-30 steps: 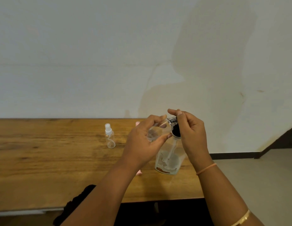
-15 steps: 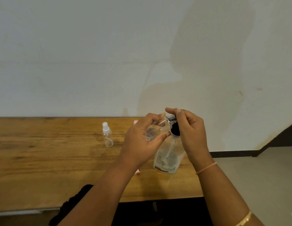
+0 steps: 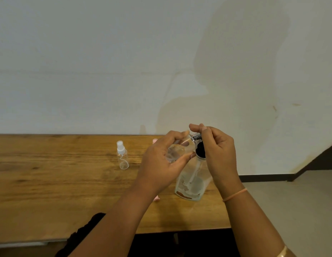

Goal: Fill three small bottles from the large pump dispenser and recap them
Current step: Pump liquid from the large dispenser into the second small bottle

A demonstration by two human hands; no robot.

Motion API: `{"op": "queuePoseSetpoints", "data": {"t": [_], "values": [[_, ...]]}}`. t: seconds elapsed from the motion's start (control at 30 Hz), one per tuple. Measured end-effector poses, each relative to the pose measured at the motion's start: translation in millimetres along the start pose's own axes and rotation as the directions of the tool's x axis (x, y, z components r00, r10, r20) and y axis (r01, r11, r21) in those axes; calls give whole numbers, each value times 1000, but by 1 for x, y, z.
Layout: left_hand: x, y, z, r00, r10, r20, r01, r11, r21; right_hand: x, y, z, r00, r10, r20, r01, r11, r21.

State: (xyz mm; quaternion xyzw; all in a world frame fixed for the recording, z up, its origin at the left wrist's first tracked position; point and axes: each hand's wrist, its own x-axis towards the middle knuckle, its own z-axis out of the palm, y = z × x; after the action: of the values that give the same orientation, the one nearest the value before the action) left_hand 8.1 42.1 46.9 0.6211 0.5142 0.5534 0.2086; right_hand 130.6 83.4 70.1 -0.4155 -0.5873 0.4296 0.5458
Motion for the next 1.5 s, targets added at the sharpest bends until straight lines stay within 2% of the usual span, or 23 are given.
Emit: {"op": "queuePoseSetpoints", "data": {"t": [0.17,0.4,0.5,0.77,1.03,1.27,1.4,1.5], "values": [[-2,-3,1,998,-57,31,57,998,-7,-3,7,0,1000,-15,22,17,996,-88],[-1,0,1,1000,20,-4,-20,1000,-14,0,-1,-2,999,49,17,-50,999,14],[1,1,2,1000,4,-11,-5,999,-36,3,1,-4,998,59,-6,-58,998,20],[-4,-8,3,999,-44,16,45,997,-63,-4,6,-1,1000,-7,-7,6,997,-74],[-1,-5,3,1000,7,3,-7,998,-58,-2,-3,-4,999,-28,21,30,997,-65],[-5,-11,6,996,-81,34,83,994,-64,-5,18,-4,999,-34,9,35,991,-128],[-4,-6,5,998,-55,25,56,996,-66,-5,11,-1,1000,-3,-16,1,997,-78],[-2,-5,4,1000,-18,-5,17,998,-68,-4,3,-1,999,-30,-13,29,997,-76]]}}
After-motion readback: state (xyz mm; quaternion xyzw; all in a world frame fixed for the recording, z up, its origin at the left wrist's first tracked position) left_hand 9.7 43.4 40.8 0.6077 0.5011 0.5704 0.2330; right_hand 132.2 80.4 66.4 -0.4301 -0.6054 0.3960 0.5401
